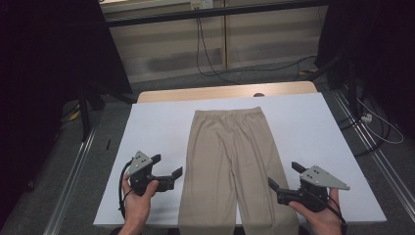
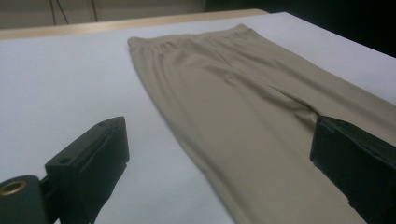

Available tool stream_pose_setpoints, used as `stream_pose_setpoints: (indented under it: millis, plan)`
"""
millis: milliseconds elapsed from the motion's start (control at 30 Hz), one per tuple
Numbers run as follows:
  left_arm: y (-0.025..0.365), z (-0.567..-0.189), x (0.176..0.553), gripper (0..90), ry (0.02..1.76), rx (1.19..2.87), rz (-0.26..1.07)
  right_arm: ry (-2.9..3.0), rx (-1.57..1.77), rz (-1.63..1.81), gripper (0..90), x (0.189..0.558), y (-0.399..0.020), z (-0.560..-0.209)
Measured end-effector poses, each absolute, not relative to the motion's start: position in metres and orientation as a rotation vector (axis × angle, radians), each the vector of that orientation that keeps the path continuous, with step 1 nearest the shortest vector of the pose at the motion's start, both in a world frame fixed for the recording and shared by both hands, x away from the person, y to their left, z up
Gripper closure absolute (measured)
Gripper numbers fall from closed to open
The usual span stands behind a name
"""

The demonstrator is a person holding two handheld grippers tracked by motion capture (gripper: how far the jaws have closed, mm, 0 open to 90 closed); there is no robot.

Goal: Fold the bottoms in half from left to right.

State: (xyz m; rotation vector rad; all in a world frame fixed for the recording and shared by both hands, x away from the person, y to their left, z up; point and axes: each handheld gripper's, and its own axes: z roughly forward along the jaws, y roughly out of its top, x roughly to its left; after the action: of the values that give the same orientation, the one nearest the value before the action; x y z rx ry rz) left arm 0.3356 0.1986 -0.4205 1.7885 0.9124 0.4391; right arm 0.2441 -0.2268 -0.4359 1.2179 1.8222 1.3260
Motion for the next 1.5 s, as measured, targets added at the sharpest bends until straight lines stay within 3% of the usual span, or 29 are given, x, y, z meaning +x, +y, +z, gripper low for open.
stream_pose_setpoints:
  millis: [567, 800, 967, 1000, 1200, 1500]
  plan:
    - [0.176, -0.408, 0.39, 6.8, 0.852, 1.807, 0.381, 2.01, 1.083, 1.362, 11.7, 0.257, -0.165, -0.423]
    - [0.167, -0.405, 0.415, 6.8, 0.859, 1.841, 0.36, 2.207, 0.998, 1.356, 21.1, 0.263, -0.129, -0.414]
    - [0.161, -0.392, 0.434, 7.4, 0.816, 1.865, 0.366, 2.217, 0.985, 1.351, 15.7, 0.271, -0.111, -0.409]
    - [0.16, -0.389, 0.439, 9.7, 0.816, 1.858, 0.355, 2.241, 0.973, 1.348, 9.3, 0.276, -0.102, -0.406]
    - [0.148, -0.383, 0.477, 11.2, 0.852, 1.849, 0.375, 2.278, 0.925, 1.288, 10.5, 0.292, -0.077, -0.383]
    - [0.142, -0.392, 0.508, 13.6, 0.906, 1.862, 0.421, 2.41, 0.849, 1.239, 26.9, 0.295, -0.039, -0.411]
